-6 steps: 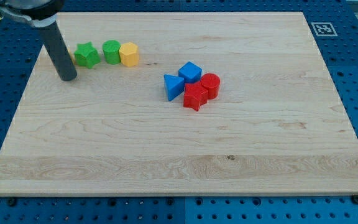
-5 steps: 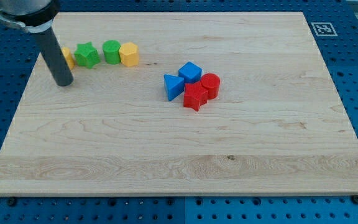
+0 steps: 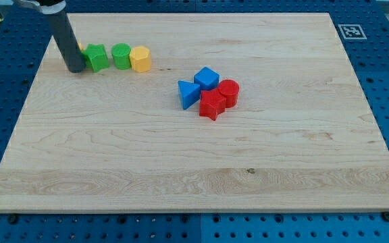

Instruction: Push the heart right to the green star

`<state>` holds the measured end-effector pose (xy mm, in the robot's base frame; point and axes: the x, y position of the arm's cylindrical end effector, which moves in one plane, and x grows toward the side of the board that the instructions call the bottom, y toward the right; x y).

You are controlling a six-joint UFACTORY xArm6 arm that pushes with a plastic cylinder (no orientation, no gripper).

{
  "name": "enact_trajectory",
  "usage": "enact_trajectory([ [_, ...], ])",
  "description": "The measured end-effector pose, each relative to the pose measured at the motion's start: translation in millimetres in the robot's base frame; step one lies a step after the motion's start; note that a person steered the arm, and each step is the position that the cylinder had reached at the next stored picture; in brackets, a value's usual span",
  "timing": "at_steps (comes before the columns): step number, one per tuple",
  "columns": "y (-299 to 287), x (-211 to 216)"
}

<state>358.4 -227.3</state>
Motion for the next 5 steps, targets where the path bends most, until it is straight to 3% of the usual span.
enact_trajectory([
  [2, -34.9, 0.0],
  [5, -36.0, -16.9],
])
